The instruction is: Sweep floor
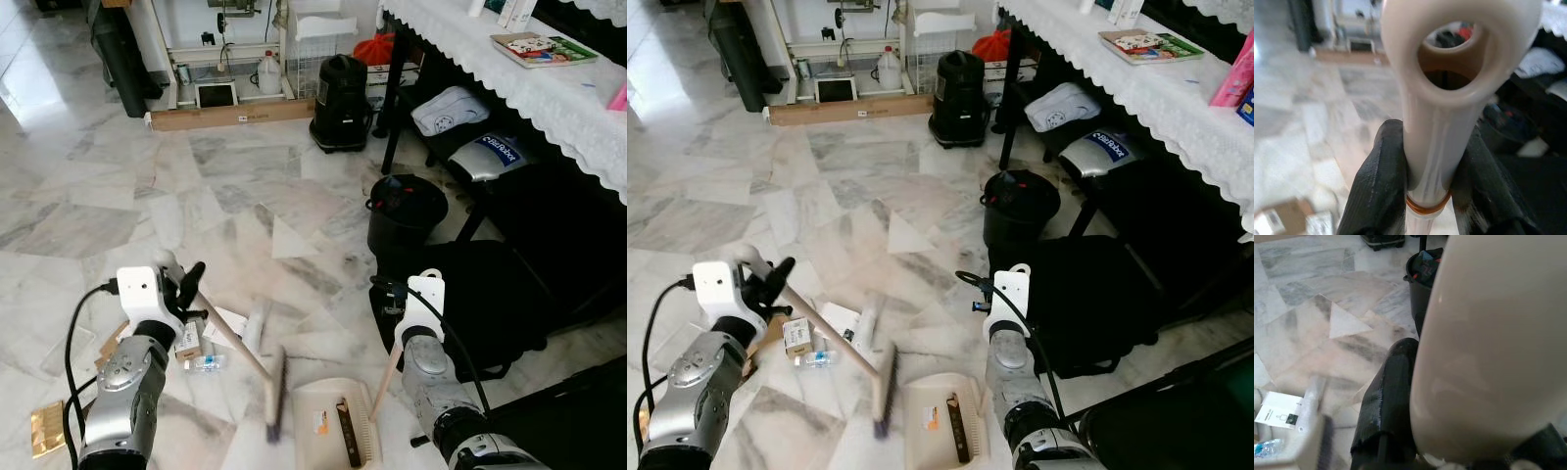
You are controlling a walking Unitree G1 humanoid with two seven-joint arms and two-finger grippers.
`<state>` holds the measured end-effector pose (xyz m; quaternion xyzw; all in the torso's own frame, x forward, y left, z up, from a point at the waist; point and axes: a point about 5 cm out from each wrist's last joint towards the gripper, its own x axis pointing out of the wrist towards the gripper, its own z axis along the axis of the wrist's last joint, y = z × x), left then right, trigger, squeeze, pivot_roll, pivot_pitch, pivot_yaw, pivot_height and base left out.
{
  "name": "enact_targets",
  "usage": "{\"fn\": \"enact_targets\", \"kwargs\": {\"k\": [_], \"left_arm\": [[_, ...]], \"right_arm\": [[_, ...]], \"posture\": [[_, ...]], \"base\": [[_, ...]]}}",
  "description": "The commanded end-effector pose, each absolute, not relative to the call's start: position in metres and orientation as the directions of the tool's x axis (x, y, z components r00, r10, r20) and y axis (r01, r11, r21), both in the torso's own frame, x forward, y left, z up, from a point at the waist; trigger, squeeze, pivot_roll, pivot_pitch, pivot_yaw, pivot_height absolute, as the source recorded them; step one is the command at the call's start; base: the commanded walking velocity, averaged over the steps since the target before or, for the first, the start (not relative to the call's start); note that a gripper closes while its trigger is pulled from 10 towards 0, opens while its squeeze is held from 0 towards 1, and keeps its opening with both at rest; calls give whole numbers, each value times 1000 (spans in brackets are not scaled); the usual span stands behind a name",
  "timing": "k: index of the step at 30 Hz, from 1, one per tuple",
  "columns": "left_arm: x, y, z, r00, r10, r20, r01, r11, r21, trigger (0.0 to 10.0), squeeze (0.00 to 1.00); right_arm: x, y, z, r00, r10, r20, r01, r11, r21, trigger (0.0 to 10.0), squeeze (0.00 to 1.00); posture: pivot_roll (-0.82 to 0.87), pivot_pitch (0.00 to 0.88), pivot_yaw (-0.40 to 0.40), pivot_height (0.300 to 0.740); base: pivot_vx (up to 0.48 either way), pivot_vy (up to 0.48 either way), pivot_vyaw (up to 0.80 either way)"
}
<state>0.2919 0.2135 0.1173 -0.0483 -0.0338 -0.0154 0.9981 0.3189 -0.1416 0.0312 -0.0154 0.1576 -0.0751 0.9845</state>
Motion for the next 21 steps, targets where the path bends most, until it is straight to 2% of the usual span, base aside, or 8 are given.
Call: {"fn": "enact_targets", "kwargs": {"k": [1,5,16,21], "left_arm": [[296,212,142,982,-14,187,26,998,-62,10000,0],[297,213,149,974,22,226,-17,1000,-23,10000,0],[288,186,147,962,-36,270,15,997,80,10000,0],[287,181,149,956,-49,290,15,993,117,10000,0]], "right_arm": [[322,-145,37,946,-168,-278,162,986,-42,10000,0],[326,-146,46,960,-173,-219,173,985,-19,10000,0],[334,-148,92,984,-171,47,168,984,55,10000,0],[332,-151,102,979,-180,91,174,983,65,10000,0]], "posture": [[28,86,-40,740],[27,87,-42,740],[2,73,-49,740],[-1,57,-54,740]], "base": [[0,0,0],[0,0,0],[0,0,0],[0,0,0]]}}
